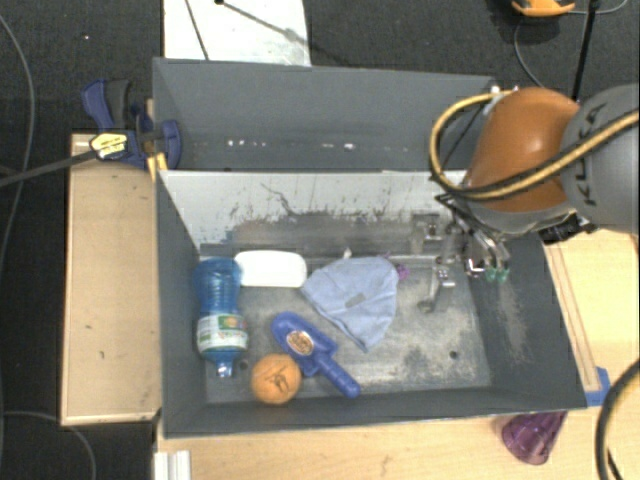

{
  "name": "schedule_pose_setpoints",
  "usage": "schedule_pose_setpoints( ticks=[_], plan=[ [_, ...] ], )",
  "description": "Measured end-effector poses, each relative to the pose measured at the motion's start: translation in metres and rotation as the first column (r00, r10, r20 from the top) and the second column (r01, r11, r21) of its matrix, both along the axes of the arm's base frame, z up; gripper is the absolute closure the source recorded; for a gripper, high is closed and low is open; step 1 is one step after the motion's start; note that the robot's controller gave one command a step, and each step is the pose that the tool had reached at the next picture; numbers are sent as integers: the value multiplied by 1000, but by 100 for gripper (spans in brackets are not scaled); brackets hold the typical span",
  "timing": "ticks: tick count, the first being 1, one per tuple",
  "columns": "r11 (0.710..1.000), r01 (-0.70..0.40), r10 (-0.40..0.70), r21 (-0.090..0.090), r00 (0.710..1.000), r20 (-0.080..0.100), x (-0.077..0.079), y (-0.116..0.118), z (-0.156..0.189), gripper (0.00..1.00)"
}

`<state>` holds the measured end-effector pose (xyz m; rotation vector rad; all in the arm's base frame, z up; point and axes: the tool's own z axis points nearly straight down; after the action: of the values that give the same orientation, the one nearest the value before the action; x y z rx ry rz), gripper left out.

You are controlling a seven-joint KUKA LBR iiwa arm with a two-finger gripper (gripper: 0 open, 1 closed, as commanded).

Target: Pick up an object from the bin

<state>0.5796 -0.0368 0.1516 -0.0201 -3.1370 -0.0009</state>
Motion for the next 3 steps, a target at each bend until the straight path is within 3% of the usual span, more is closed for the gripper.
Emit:
schedule_pose_setpoints(
  ticks=[1, 2, 3],
  plan=[
    [1000, -1, 1, -1, 1000, 8, 2, 0, 5, 0],
    [998, -55, 55, -3, 998, 13, 6, 25, -24, 0],
    [970, -242, 242, -3, 970, 13, 3, 70, -71, 0]
  ],
)
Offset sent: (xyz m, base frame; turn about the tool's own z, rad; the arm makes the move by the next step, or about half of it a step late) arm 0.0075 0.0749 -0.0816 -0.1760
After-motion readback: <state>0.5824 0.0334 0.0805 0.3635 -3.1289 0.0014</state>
